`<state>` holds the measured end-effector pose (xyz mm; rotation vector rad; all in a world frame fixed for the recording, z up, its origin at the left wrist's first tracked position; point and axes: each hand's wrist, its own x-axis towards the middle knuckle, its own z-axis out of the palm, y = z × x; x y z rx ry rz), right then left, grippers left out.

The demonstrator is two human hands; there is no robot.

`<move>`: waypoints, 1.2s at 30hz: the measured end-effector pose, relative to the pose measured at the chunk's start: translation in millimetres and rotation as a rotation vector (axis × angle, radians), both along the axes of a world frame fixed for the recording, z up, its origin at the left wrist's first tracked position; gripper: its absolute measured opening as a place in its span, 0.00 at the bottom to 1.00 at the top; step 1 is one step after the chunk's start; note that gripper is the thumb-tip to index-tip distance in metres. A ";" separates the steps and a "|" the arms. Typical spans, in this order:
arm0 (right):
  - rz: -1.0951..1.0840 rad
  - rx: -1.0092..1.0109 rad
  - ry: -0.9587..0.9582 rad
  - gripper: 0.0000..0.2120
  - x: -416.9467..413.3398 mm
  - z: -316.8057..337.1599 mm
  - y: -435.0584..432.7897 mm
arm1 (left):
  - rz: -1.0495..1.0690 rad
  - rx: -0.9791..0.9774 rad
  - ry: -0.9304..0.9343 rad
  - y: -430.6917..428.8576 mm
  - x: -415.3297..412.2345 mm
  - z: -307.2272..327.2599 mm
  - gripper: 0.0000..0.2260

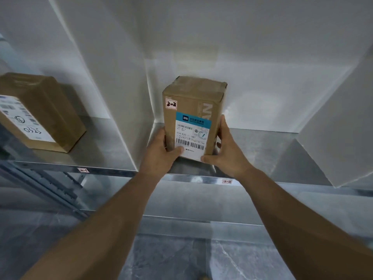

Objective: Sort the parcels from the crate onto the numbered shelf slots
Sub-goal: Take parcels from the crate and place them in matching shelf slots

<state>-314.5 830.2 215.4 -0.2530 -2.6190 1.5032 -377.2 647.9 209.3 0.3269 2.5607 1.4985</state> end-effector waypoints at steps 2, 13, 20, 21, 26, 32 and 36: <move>-0.003 0.036 -0.001 0.55 -3.2 -7.2 -1.3 | 0.015 0.012 -0.001 0.2 0.4 -4.9 0.16; -0.085 0.143 -0.091 0.56 4.3 -13.7 -6.8 | -0.001 0.020 -0.038 -2.8 11.1 -0.5 0.29; -0.167 0.260 -0.085 0.52 48.5 7.7 -18.2 | -0.081 0.097 0.009 -28.5 39.4 0.4 0.30; -0.184 0.286 -0.067 0.50 57.5 10.1 -23.0 | -0.082 0.066 0.030 -32.2 48.4 1.2 0.30; -0.219 0.468 0.004 0.30 106.7 11.1 -61.7 | -0.074 -0.131 0.095 -56.7 108.7 1.9 0.28; -0.088 0.618 0.032 0.22 148.7 5.1 -130.9 | 0.057 -0.210 0.046 -105.0 152.8 -12.8 0.27; 0.047 0.646 0.010 0.22 156.5 8.1 -167.6 | 0.119 -0.240 0.028 -146.1 170.8 -17.0 0.25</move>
